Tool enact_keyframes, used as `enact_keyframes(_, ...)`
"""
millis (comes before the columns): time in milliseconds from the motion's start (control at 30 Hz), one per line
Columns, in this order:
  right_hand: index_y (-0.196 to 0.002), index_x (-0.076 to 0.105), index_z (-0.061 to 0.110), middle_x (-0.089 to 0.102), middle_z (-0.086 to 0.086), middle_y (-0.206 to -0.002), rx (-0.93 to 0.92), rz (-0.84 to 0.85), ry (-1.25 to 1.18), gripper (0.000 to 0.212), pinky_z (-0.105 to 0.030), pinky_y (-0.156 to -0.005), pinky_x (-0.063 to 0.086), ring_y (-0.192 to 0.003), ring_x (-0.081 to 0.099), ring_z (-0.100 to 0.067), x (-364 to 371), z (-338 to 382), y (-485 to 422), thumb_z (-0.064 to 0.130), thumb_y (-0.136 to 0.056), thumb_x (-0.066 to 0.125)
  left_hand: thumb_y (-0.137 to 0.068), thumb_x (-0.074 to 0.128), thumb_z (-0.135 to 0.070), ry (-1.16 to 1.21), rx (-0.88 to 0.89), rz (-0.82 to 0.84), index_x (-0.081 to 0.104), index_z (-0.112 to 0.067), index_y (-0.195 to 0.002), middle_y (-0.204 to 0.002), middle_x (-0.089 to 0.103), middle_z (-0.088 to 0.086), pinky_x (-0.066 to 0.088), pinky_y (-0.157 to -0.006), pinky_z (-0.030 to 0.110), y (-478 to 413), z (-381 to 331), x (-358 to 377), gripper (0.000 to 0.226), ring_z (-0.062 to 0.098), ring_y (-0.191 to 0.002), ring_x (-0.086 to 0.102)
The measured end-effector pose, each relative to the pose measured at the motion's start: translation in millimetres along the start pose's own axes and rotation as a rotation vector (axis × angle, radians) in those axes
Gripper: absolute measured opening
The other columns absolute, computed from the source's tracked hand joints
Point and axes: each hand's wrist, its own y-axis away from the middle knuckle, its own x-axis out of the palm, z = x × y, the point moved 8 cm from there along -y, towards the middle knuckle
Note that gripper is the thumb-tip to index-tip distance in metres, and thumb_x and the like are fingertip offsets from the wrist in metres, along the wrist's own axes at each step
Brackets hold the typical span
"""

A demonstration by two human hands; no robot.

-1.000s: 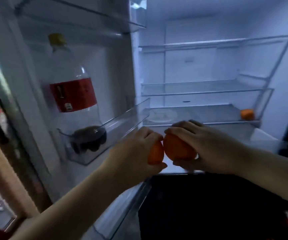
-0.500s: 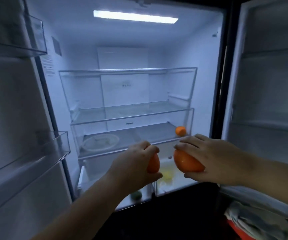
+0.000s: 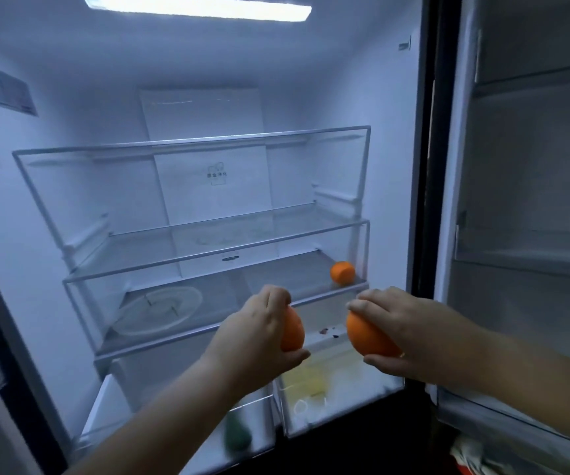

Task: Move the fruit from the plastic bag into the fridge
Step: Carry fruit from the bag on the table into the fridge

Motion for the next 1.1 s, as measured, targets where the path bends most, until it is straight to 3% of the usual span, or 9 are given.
enact_keyframes(67,-0.131,0.041,0.026,0.053,0.006,-0.126,0.035,0.018,-0.010,0.067,-0.024,-0.067,0.053,-0.103,0.055,-0.013,17,-18,-13,0.065,-0.077,0.046,-0.076,0.063,-0.059,0.019,-0.010,-0.015,0.033,-0.023,-0.120,-0.121,0.043,-0.006,0.043,-0.076,0.026,-20,6,12,0.065,0.015,-0.106,0.049)
enact_keyframes(267,-0.137,0.035,0.025,0.041,0.003,-0.136,0.069,-0.022,-0.018,0.073,-0.039,-0.083,0.052,-0.116,0.047,-0.019,63,-73,-79,0.068,-0.078,0.035,-0.072,0.070,-0.053,0.070,0.019,-0.064,0.042,-0.020,-0.115,-0.115,0.046,-0.003,0.047,-0.072,0.034,-87,38,65,0.061,0.019,-0.102,0.048)
enact_keyframes(367,-0.141,0.030,0.025,0.035,0.004,-0.140,0.123,0.007,-0.055,0.072,-0.038,-0.087,0.049,-0.123,0.041,-0.018,92,-100,-119,0.063,-0.082,0.047,-0.069,0.071,-0.051,0.082,0.071,-0.070,0.049,-0.018,-0.113,-0.116,0.048,0.000,0.050,-0.069,0.034,-125,57,93,0.059,0.022,-0.101,0.051)
enact_keyframes(533,-0.143,0.022,0.022,0.029,0.003,-0.147,0.215,0.070,-0.135,0.077,-0.030,-0.098,0.038,-0.131,0.033,-0.017,149,-142,-181,0.056,-0.083,0.057,-0.074,0.068,-0.047,0.111,0.071,-0.029,0.047,-0.019,-0.128,-0.124,0.044,0.003,0.048,-0.083,0.036,-178,94,140,0.064,0.023,-0.116,0.044)
enact_keyframes(633,-0.142,0.024,0.020,0.031,0.002,-0.146,0.243,0.086,-0.162,0.078,-0.026,-0.097,0.035,-0.132,0.034,-0.015,178,-158,-210,0.054,-0.082,0.060,-0.077,0.067,-0.048,0.147,0.023,0.018,0.030,-0.018,-0.141,-0.135,0.040,0.000,0.039,-0.096,0.030,-200,118,171,0.081,0.020,-0.127,0.035)
enact_keyframes(800,-0.137,0.033,0.015,0.041,-0.002,-0.134,0.234,0.120,-0.202,0.073,-0.033,-0.097,0.042,-0.125,0.040,-0.019,218,-174,-246,0.049,-0.081,0.063,-0.078,0.064,-0.051,0.168,-0.043,0.085,0.037,-0.022,-0.125,-0.126,0.046,-0.002,0.044,-0.086,0.031,-227,138,210,0.061,0.018,-0.114,0.044)
enact_keyframes(967,-0.144,0.030,0.013,0.036,-0.009,-0.144,0.231,0.172,-0.142,0.076,-0.036,-0.104,0.036,-0.131,0.036,-0.026,245,-185,-268,0.049,-0.084,0.060,-0.081,0.060,-0.043,0.203,-0.024,0.110,0.041,-0.020,-0.132,-0.137,0.035,-0.001,0.039,-0.098,0.031,-251,148,237,0.059,0.017,-0.126,0.034)
enact_keyframes(1100,-0.147,0.026,0.014,0.034,-0.007,-0.148,0.227,0.170,-0.175,0.078,-0.030,-0.110,0.028,-0.135,0.031,-0.023,258,-194,-279,0.043,-0.084,0.061,-0.083,0.060,-0.041,0.223,-0.088,0.216,0.028,-0.022,-0.144,-0.144,0.030,0.002,0.032,-0.107,0.036,-270,156,262,0.071,0.020,-0.132,0.027)
